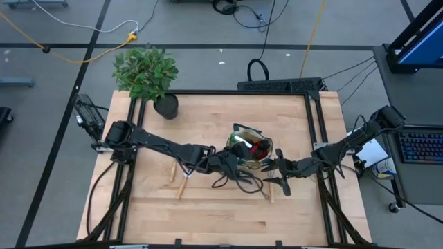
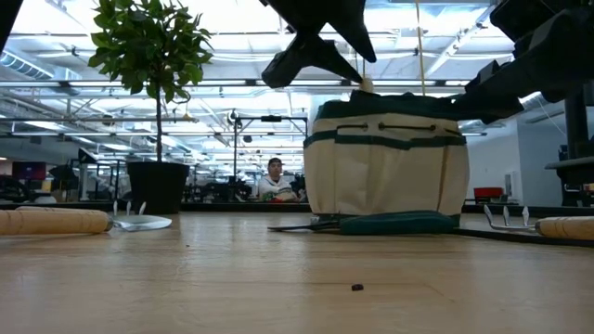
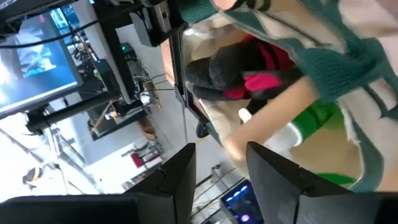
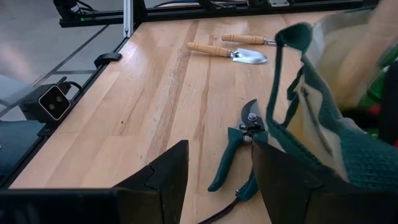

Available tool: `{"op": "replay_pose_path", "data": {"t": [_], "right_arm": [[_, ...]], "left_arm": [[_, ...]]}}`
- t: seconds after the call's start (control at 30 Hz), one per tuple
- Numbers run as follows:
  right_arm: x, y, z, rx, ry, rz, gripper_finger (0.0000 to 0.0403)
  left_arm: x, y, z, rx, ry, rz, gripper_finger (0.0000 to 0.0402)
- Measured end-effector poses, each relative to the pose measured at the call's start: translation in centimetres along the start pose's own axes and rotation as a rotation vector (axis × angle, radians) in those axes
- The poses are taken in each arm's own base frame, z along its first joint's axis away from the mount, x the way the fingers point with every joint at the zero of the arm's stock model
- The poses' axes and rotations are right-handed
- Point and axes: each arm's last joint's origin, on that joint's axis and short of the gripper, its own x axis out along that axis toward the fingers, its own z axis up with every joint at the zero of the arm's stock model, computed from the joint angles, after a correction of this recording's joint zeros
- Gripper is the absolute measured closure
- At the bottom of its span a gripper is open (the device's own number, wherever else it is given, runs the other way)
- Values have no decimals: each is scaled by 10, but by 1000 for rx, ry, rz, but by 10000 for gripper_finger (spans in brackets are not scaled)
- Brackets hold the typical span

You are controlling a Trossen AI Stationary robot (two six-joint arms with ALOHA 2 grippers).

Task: Pick & Place Garden tools in Gardening bag
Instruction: Put the right trowel into the gardening bag, then put the trowel into the gardening bag

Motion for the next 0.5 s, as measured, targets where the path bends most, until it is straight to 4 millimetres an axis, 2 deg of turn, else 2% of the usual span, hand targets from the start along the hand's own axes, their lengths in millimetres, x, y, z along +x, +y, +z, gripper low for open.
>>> {"op": "replay_pose_path", "data": {"t": [0.13,0.27,0.5], "right_arm": [[0,0,0,0,0,0,232],[0,0,0,0,0,0,232],[0,0,1,2,-5,2,232]], "left_arm": [[-2,-4,1,-29,14,-26,255],[-5,-1,1,-40,159,23,254],[-14,5,-3,-238,364,125,254]]}}
